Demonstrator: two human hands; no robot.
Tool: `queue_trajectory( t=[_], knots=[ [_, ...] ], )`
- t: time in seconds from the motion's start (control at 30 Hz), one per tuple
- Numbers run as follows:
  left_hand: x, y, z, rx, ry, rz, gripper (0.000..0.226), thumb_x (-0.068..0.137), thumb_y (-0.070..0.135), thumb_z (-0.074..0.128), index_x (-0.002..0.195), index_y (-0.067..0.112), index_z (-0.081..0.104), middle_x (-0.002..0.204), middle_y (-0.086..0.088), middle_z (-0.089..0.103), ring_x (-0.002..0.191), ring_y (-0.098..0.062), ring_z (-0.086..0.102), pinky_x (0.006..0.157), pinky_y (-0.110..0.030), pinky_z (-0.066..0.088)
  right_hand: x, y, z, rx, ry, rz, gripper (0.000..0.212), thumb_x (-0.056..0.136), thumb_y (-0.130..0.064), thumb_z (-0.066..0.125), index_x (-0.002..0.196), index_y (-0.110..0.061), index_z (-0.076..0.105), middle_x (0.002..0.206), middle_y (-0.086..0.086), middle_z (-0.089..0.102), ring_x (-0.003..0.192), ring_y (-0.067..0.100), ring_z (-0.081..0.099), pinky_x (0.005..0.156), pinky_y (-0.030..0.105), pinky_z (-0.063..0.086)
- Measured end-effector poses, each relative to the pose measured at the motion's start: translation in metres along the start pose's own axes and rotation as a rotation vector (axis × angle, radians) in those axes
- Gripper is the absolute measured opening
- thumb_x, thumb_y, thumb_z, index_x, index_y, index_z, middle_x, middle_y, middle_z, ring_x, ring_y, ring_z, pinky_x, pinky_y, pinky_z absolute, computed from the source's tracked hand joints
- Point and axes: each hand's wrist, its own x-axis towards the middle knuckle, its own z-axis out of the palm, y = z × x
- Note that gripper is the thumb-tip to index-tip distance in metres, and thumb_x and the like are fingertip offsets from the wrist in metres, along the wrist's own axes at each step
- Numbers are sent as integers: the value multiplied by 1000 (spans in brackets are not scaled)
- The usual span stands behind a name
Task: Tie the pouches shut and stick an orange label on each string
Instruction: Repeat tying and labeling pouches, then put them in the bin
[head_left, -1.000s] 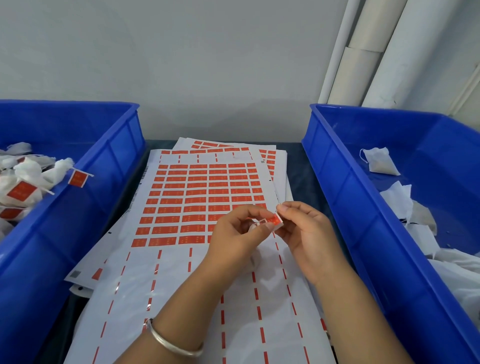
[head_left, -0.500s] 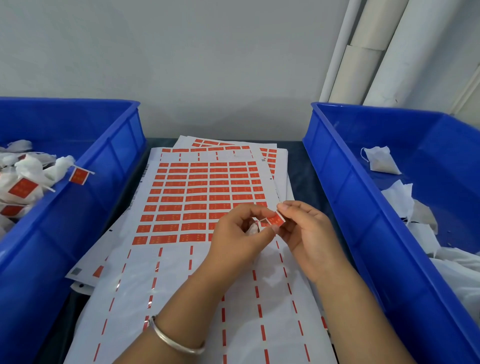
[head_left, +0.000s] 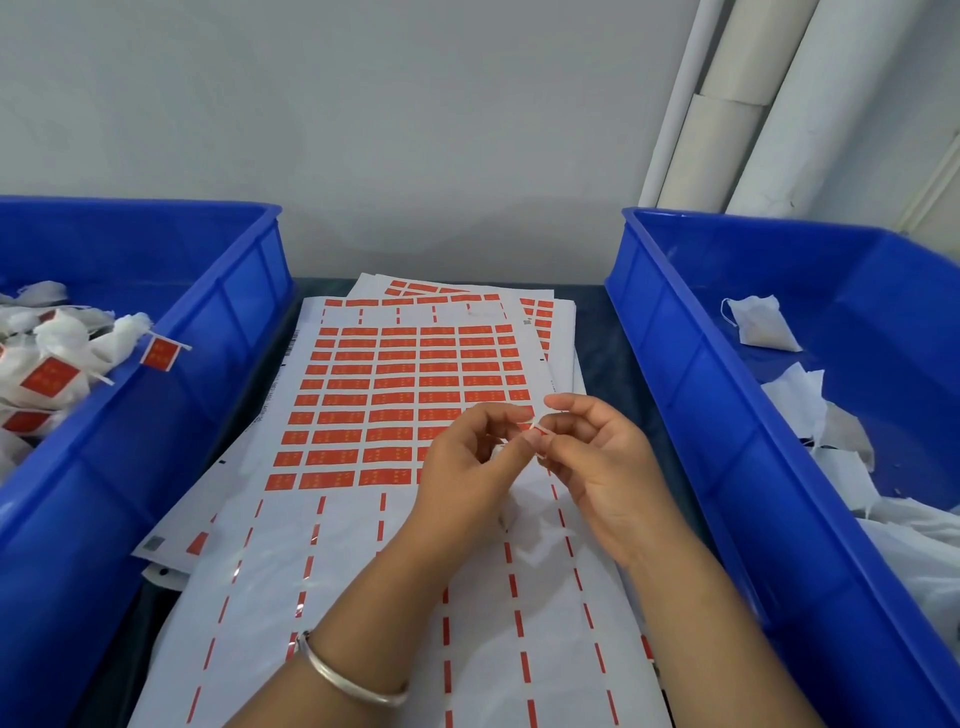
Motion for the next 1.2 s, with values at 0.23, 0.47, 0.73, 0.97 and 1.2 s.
queue_trajectory(
  t=[0.23, 0.47, 0.73, 0.97, 1.2],
  knots=[
    [4, -2, -2, 54, 32, -34, 7, 84, 27, 63, 80, 32, 66, 77, 23, 67, 79, 4, 62, 64, -11, 49, 1, 4, 2, -40, 9, -24, 20, 82, -13, 72, 96, -26, 65, 92, -5, 73, 89, 11, 71, 74, 22, 57],
    [6, 4, -1, 100, 95, -70, 8, 84, 27, 62, 78, 31, 64, 74, 23, 66, 76, 5, 62, 59, -7, 47, 5, 7, 1, 12, 31, -12, 13, 86, -17, 68, 97, -24, 67, 94, -6, 74, 87, 13, 71, 72, 23, 57],
    [8, 31, -19, 61, 200, -105, 5, 81, 30, 68, 79, 26, 70, 73, 21, 68, 73, 9, 62, 49, -3, 43, 5, 12, 4, 25, 14, 2, 16, 96, -23, 52, 99, -18, 67, 83, 5, 72, 75, 19, 70, 69, 27, 54],
    [8, 64, -53, 223, 335, -120, 12, 79, 37, 68, 68, 35, 63, 67, 20, 65, 65, 0, 64, 50, -9, 46, 0, 27, 17, -312, -144, 44, 12, 94, -31, 54, 98, -26, 64, 79, -12, 72, 75, 8, 70, 60, 14, 52],
    [-3, 148, -110, 234, 480, 173, 10, 80, 29, 67, 72, 26, 62, 63, 18, 67, 61, 0, 66, 59, -18, 55, 2, 28, 18, -373, -130, 68, 11, 96, -28, 51, 100, -25, 61, 75, -5, 72, 73, 19, 69, 66, 22, 51]
  ],
)
